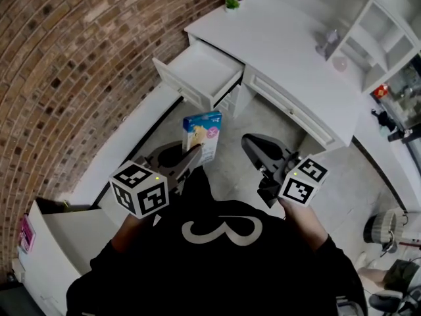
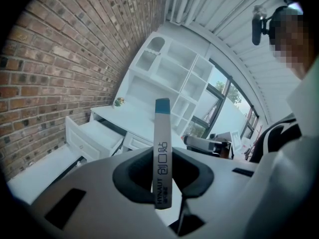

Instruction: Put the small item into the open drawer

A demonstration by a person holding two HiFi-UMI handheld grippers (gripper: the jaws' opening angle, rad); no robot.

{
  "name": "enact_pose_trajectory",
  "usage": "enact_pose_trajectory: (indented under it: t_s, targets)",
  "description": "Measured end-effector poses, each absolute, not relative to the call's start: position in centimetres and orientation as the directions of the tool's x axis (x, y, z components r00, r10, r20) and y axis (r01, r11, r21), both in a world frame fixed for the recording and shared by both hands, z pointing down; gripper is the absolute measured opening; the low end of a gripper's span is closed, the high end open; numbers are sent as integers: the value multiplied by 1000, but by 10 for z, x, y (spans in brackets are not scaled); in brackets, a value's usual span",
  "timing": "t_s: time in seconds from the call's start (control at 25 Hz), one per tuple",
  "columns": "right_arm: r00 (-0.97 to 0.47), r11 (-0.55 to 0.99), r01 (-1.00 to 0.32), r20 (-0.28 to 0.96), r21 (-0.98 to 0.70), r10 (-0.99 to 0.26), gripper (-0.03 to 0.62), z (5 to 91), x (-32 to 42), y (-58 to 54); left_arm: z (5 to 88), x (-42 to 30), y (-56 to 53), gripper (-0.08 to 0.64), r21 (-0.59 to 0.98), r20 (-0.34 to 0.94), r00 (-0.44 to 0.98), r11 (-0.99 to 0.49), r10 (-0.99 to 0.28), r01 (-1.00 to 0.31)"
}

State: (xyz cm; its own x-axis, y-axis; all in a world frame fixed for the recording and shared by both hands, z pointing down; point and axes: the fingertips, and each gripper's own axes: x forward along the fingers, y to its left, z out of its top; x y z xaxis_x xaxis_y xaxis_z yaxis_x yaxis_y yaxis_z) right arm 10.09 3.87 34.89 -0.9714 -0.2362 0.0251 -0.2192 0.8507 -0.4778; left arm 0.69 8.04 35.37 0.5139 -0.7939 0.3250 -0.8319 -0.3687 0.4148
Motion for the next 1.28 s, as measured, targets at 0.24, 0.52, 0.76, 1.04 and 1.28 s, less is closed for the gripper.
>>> enact_pose_trajectory:
  t_s: [0.24,0.52,0.76,1.04,1.28]
  targets:
    - [-962,840,-256,45,-479,-268,12,354,96,4,357,-5,45,69,428,315,533,-383,-786,-818]
    - [-951,821,-293,61,-490,-303,12,355,73,-53,362,-27,-19,71,443,331,570,-409,-752,-797]
    - [-937,794,-329,76,-512,-340,12,355,49,-110,368,-53,-82,69,461,359,602,-425,-714,-779]
    - [-921,765,-370,102,-527,-375,12,360,22,-171,378,-85,-151,69,457,391,611,-431,-688,-778]
    - [-908,747,-397,113,-533,-403,12,365,3,-212,394,-112,-200,69,420,443,595,-431,-670,-798]
